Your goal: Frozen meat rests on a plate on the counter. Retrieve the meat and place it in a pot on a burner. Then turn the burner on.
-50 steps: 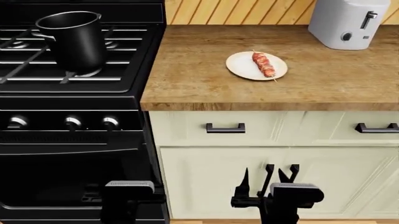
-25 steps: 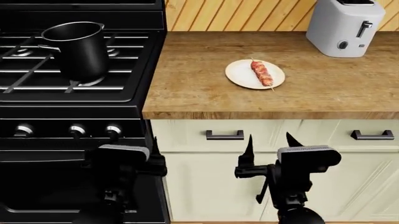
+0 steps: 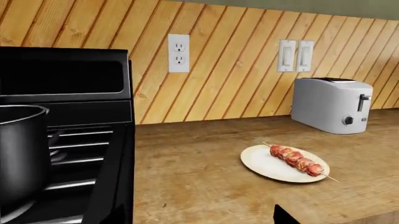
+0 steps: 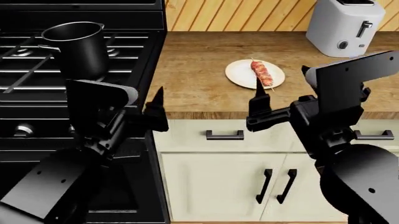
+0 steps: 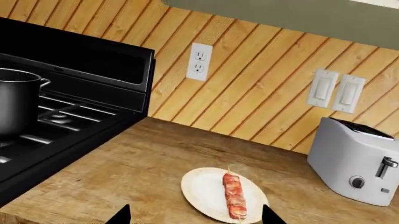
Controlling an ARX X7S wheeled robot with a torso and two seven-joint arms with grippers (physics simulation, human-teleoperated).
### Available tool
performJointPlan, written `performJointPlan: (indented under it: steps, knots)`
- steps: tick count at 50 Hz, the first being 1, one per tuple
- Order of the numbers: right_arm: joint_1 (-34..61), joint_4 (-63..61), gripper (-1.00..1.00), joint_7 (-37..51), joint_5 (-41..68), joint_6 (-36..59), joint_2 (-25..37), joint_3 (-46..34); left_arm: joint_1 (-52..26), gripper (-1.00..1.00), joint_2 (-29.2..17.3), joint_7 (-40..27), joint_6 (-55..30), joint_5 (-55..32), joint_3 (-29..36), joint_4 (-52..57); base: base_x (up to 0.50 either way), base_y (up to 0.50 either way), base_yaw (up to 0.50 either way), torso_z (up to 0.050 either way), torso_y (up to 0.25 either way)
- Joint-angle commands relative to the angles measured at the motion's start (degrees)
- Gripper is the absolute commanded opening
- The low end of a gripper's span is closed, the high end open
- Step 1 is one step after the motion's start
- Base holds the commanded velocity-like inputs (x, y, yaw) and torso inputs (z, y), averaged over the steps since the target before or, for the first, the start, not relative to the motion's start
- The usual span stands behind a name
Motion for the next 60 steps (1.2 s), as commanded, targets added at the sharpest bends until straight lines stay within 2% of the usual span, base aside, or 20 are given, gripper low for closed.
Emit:
performJointPlan:
  steps: [1,8,18,44,56,60]
  knots:
    - [12.88,1.95,1.00,18.24,29.36,11.94,7.91,2.31,-8.13,1.00,1.46,-0.98,-9.17,-6.68,-5.54,2.12,0.00,0.00,0.00,0.000,0.000]
    - [13.41,5.75,1.00,25.62,38.79,11.16,8.49,4.08,-9.59,1.00,2.05,-1.94,-9.85,-7.25,-6.03,1.32,0.00,0.00,0.00,0.000,0.000]
    - [14.19,7.53,1.00,30.20,45.07,9.38,9.12,5.19,-10.37,1.00,1.50,-2.72,-9.00,-6.28,-4.63,0.82,0.02,0.00,0.00,0.000,0.000]
    - [16.74,11.01,1.00,41.19,57.51,6.52,11.76,2.10,-9.75,1.00,0.44,-3.29,-9.40,-7.87,-4.04,3.13,0.50,0.00,0.00,0.000,0.000]
    - [16.56,10.63,1.00,42.58,59.25,4.87,13.04,1.09,-9.30,1.00,0.17,-3.35,-9.22,-8.81,-4.22,3.75,0.50,0.00,0.00,0.000,0.001]
    - [16.72,11.12,1.00,45.94,60.28,5.12,13.48,-0.91,-8.95,1.00,0.26,-3.11,-9.16,-9.56,-4.51,3.97,0.26,0.00,0.00,0.000,0.003]
